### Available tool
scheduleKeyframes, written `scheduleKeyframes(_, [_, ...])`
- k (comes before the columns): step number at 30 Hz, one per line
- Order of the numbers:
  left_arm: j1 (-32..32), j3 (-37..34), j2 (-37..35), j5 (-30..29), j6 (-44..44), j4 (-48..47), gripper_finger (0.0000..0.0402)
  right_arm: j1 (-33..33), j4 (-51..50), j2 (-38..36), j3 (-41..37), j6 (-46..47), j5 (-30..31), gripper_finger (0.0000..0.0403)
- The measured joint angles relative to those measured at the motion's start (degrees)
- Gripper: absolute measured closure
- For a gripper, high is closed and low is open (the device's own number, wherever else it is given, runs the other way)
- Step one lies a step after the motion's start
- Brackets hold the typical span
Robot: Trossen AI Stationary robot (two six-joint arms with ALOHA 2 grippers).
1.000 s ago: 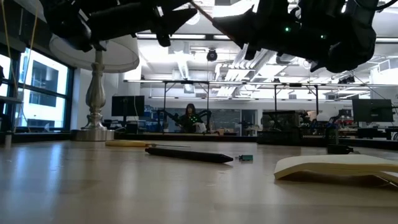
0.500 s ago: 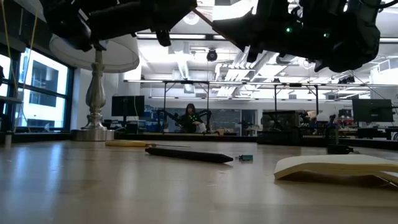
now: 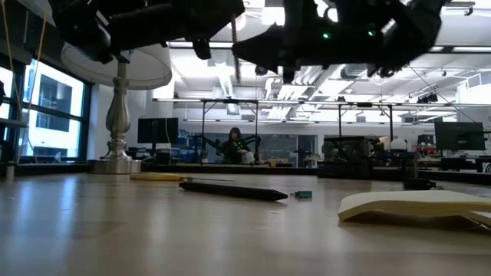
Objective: Pick and place office supplies into organizer
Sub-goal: Put the top orange pencil into the mesh desk organizer
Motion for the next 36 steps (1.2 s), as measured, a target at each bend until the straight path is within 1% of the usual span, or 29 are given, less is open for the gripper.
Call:
scheduleKeyframes(4, [0.0, 0.0, 0.0, 0.2, -0.3, -0.2, 0.0393, 0.0, -8.4, 0.0, 4.8, -1.9, -0.2, 0.0390])
scheduleKeyframes(7, [0.0, 0.0, 0.0, 1.0, -0.4, -0.5, 0.0398, 0.0, -12.6, 0.0, 6.9, -2.1, -0.2, 0.0384])
scheduleKeyframes(13, [0.0, 0.1, 0.0, 1.1, 0.3, -2.6, 0.0398, 0.0, -16.0, -0.5, 7.6, -2.4, -0.7, 0.0352])
scheduleKeyframes(18, [0.1, 0.2, -0.1, 1.2, 0.6, -2.8, 0.0398, 0.0, -18.9, -3.7, 7.4, -2.4, -1.0, 0.0322])
scheduleKeyframes(23, [0.1, 0.2, -0.3, 1.6, 1.6, -3.0, 0.0399, 0.0, -18.1, -5.7, 7.4, -2.4, -1.2, 0.0298])
scheduleKeyframes(27, [0.1, 0.2, -0.3, 1.5, 1.6, -3.1, 0.0398, -0.5, -16.3, -5.8, 7.4, -2.4, -1.4, 0.0289])
scheduleKeyframes(32, [0.1, 0.2, -0.3, 1.5, 1.6, -3.2, 0.0398, -1.2, -13.9, -5.8, 7.4, -2.5, -1.5, 0.0296])
scheduleKeyframes(36, [0.1, 0.2, -0.3, 1.5, 1.3, -3.1, 0.0397, -1.6, -13.6, -5.8, 7.4, -3.4, -1.7, 0.0315])
